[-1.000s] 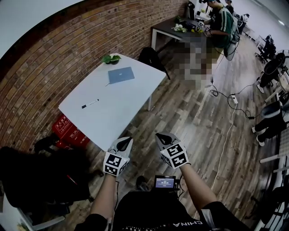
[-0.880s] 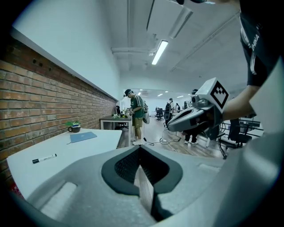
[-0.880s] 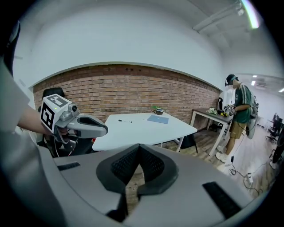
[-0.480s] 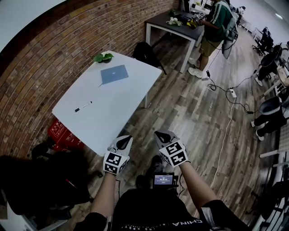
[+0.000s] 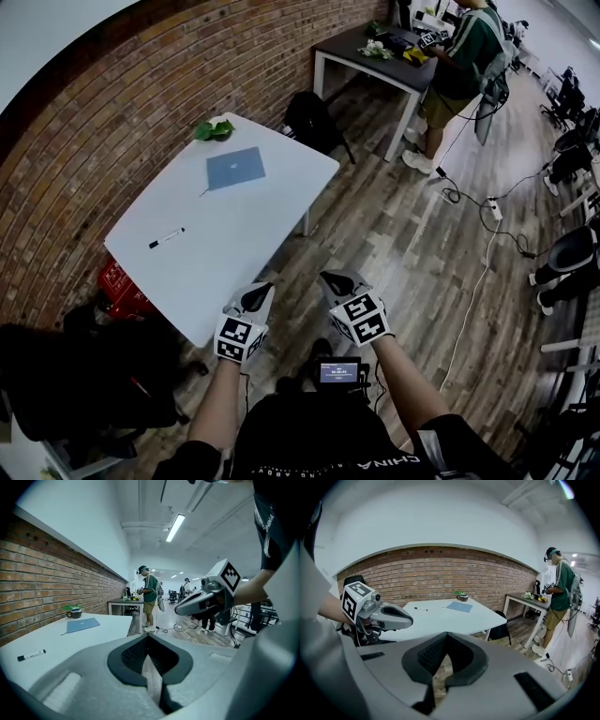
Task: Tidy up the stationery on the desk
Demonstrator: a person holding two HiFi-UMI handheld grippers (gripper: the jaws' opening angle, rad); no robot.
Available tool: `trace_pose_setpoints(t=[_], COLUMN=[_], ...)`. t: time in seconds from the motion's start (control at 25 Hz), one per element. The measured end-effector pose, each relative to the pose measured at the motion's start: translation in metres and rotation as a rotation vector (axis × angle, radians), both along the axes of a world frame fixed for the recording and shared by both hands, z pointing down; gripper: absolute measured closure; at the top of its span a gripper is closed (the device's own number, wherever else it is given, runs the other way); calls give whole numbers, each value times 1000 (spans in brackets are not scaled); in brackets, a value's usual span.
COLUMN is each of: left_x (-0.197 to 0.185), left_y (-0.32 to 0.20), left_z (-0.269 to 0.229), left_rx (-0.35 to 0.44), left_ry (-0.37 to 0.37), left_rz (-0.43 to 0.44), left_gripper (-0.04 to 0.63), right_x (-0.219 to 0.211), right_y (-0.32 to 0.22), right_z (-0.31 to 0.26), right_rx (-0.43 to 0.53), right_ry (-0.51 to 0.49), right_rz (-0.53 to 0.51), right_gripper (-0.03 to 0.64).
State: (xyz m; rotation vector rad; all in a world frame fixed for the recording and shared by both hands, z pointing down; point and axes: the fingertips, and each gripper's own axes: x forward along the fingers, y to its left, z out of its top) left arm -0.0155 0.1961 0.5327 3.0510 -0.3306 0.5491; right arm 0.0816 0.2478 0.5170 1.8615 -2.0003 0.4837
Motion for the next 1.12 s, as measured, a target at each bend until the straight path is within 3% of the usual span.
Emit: trace_pose_setpoints(t=[0.48,1.12], left_x=[71,80], left_y=[-40,-93], left_z=[-7,19], left_rx=[18,-33], left_ry=[-8,-40], left_rz=[-108,-212], left_gripper=[588,588], right_x=[74,93], right_y=[-46,-105], right_z=[-2,18], right_rx=[9,-34], right_ry=[-15,-40], right_rz=[-110,-198], right_gripper=[608,608])
